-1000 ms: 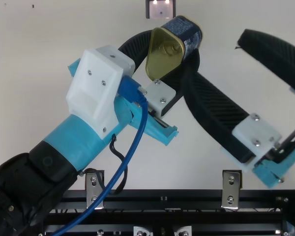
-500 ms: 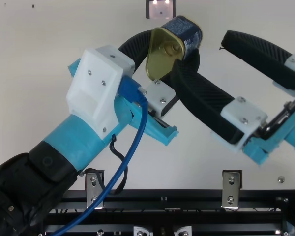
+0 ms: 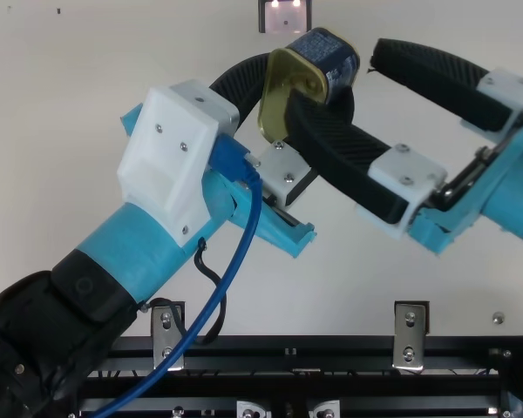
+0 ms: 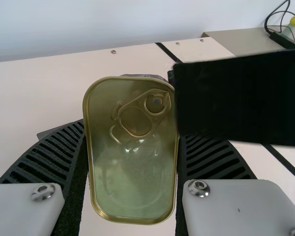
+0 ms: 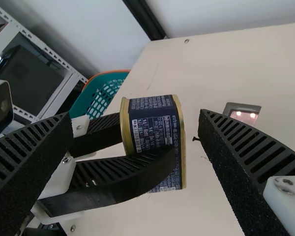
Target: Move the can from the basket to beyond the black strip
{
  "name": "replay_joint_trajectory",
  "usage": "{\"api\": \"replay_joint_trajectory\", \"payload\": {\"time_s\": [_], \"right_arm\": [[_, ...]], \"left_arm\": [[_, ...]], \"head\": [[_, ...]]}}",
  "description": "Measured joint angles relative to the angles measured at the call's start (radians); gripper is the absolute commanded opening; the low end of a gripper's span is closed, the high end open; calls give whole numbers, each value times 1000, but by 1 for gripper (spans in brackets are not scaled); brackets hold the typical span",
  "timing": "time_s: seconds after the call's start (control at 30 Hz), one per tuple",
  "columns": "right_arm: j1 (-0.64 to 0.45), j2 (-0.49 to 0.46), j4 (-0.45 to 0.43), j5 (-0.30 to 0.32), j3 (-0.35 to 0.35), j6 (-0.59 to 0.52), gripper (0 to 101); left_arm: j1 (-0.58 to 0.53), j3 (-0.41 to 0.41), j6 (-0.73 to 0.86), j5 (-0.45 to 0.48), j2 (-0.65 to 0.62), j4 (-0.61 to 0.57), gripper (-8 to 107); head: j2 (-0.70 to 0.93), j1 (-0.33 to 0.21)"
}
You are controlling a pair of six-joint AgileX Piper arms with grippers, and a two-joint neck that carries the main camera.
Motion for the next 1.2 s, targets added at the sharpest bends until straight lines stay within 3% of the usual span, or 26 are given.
{"api": "replay_joint_trajectory", "payload": {"time_s": [0.3,0.83,0.87,0.9,0.93,1.2], "right_arm": [[19,62,49,-13,-10,-75,101],[36,97,62,-47,-20,-85,101],[36,97,62,-47,-20,-85,91],[36,97,62,-47,-20,-85,11],[36,97,62,-47,-20,-85,0],[36,97,54,-58,-20,-89,0]], "left_arm": [[0,0,0,0,0,0,10],[0,0,0,0,0,0,10],[0,0,0,0,0,0,10],[0,0,0,0,0,0,10],[0,0,0,0,0,0,10],[0,0,0,-2,0,0,10]], "head": [[0,0],[0,0],[0,0],[0,0],[0,0],[0,0]]}}
